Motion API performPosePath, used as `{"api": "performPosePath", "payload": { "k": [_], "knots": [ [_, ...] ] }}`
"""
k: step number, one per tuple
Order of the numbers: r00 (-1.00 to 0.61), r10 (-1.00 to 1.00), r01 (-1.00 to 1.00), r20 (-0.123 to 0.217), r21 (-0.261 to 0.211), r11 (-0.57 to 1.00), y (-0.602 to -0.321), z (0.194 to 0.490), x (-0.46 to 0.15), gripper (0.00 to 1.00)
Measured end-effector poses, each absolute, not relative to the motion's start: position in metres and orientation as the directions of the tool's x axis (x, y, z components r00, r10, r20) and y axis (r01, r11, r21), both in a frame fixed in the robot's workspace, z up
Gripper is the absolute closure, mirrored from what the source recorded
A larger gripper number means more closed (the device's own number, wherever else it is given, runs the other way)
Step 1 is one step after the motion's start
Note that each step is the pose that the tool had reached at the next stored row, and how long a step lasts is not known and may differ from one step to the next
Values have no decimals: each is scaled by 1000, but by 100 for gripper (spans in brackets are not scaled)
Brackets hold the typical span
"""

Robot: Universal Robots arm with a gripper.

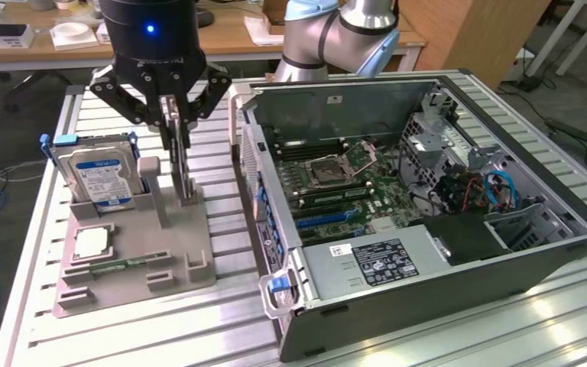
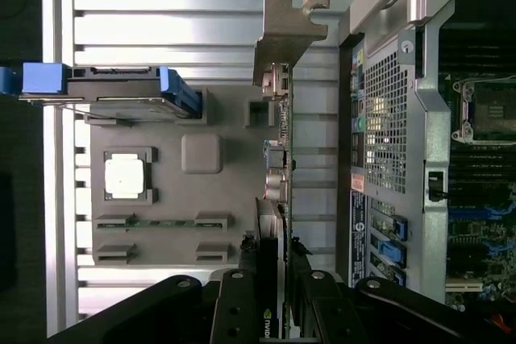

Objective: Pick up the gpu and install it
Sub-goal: 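Pick up the gpu and move the gpu toward the slot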

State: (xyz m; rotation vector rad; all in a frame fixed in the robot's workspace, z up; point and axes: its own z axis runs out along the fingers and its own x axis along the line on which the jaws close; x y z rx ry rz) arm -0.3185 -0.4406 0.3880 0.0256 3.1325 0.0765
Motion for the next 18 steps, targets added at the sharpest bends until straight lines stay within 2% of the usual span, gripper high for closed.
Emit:
{"api": "performPosePath", "payload": {
  "k": [18],
  "knots": [
    [-1000, 15, 15, -8, 49, 999, -441, 397, -318, 74]
  ]
}}
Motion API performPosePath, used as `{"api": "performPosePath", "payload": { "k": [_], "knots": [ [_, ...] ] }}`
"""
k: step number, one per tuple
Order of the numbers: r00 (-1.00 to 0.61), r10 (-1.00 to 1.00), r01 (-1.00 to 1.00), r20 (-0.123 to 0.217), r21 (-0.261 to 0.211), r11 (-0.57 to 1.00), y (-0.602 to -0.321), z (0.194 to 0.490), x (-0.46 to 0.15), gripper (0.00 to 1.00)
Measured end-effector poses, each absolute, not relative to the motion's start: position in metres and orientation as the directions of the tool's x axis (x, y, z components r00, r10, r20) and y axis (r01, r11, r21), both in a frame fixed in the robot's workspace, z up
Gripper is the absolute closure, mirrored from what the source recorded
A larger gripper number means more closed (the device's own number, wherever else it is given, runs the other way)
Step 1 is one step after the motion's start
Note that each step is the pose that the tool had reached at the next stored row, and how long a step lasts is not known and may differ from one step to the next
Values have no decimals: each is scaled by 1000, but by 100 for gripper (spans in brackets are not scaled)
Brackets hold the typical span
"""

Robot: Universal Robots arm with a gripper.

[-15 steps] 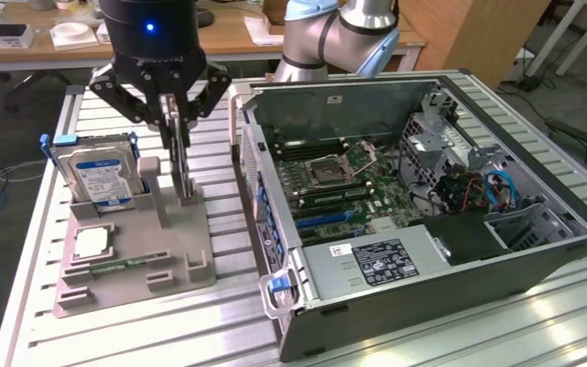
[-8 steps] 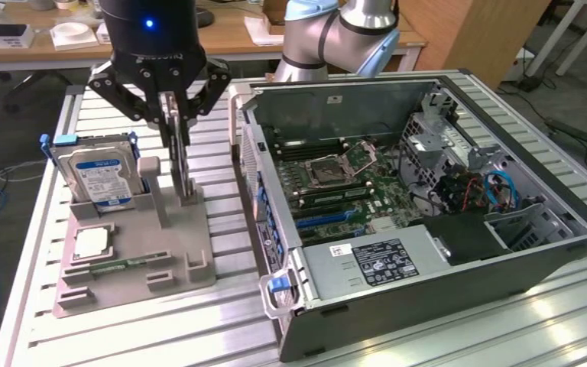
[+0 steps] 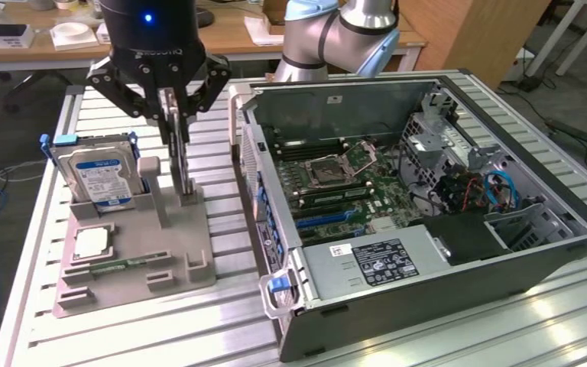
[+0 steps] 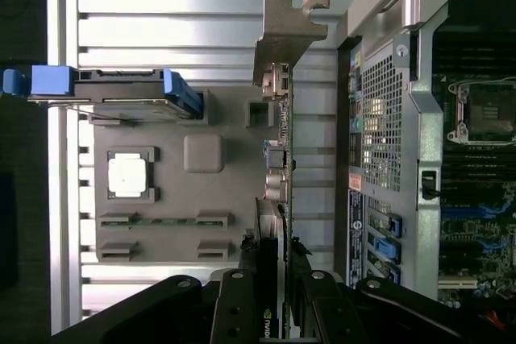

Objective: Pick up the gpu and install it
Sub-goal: 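Pick up the gpu and move the gpu toward the slot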

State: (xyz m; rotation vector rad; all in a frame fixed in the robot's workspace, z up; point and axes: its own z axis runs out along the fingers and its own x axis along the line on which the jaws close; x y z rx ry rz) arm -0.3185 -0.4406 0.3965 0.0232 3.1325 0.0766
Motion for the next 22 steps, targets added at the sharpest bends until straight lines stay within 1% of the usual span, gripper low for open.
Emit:
{"api": "performPosePath", "payload": {
  "k": [22],
  "knots": [
    [-1000, 13, 12, -8, 49, 999, -441, 408, -319, 74]
  ]
}}
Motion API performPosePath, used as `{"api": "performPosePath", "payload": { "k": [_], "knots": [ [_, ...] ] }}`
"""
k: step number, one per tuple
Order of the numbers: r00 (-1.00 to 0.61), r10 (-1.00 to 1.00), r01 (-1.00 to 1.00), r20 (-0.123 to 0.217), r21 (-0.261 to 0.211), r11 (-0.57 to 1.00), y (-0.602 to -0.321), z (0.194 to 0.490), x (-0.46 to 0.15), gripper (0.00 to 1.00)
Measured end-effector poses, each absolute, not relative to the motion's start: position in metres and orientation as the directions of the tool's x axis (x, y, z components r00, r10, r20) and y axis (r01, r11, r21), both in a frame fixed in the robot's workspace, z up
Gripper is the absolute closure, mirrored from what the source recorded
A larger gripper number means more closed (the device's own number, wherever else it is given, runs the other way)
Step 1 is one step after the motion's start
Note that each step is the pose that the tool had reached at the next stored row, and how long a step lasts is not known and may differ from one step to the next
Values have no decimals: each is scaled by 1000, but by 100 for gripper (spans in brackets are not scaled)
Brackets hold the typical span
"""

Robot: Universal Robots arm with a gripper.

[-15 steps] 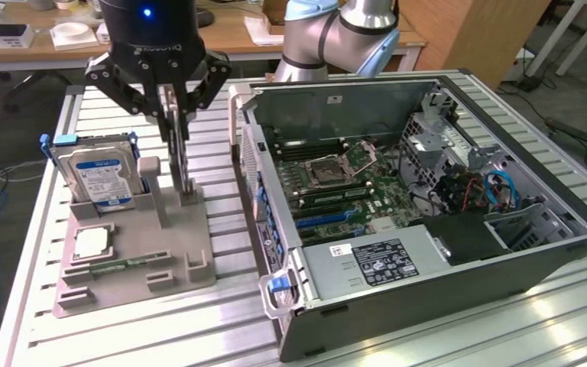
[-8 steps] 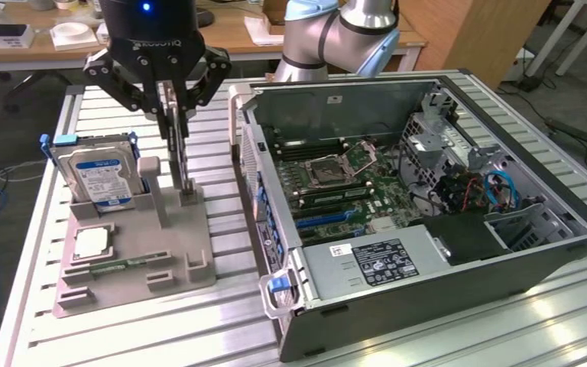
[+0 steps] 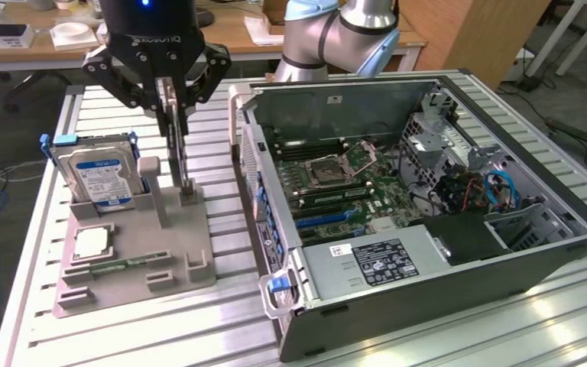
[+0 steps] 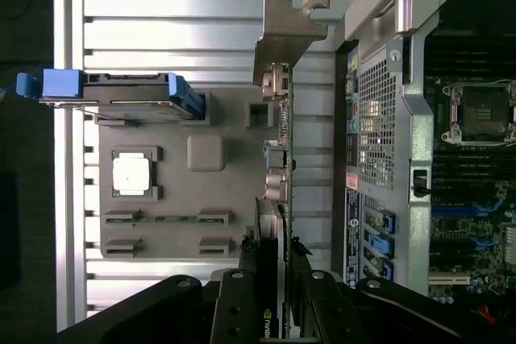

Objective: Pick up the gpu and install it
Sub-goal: 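Pick up the gpu and move the gpu toward the slot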

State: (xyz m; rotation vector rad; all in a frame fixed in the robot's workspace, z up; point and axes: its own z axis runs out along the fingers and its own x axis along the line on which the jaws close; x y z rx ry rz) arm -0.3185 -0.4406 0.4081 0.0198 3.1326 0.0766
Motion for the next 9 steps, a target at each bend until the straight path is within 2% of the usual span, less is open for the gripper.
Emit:
{"api": "performPosePath", "payload": {
  "k": [9],
  "knots": [
    [-1000, 12, 12, -8, 49, 999, -441, 412, -319, 74]
  ]
}}
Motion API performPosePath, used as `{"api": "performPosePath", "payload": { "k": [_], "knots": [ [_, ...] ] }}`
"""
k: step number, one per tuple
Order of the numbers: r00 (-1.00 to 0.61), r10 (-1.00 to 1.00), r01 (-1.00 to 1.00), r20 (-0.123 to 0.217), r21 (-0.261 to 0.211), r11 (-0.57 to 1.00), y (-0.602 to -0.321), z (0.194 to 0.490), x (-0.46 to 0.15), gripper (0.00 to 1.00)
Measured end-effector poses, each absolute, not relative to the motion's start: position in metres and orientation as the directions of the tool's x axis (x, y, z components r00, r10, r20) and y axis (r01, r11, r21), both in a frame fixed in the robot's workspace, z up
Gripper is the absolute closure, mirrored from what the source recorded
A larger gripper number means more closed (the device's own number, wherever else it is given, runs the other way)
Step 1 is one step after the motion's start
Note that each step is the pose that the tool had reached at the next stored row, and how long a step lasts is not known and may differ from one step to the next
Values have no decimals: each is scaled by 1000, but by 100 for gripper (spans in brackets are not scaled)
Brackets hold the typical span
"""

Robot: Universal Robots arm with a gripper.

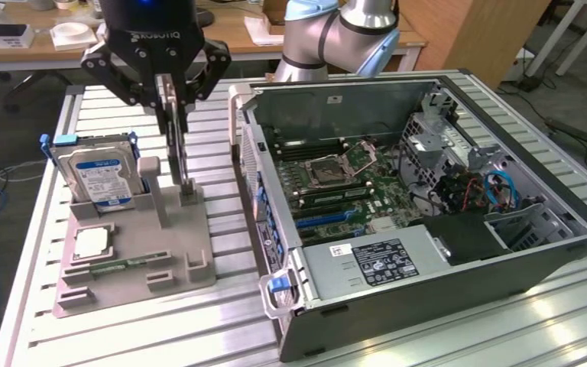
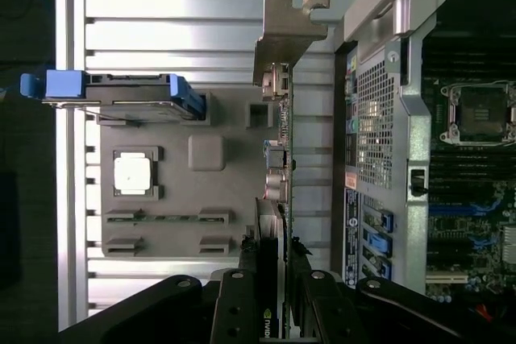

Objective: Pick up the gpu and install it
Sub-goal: 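Pick up the gpu and move the gpu toward the slot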

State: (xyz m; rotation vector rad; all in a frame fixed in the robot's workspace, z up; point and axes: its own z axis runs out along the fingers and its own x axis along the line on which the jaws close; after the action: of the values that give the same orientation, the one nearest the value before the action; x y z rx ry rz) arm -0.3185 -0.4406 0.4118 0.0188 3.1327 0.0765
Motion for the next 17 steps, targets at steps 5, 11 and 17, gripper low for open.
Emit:
{"api": "performPosePath", "payload": {
  "k": [5, 11, 17],
  "knots": [
    [-1000, 12, 11, -8, 49, 999, -441, 414, -318, 74],
    [-1000, 11, 11, -8, 49, 999, -441, 418, -319, 74],
    [-1000, 11, 11, -8, 49, 999, -441, 419, -318, 74]
  ]
}}
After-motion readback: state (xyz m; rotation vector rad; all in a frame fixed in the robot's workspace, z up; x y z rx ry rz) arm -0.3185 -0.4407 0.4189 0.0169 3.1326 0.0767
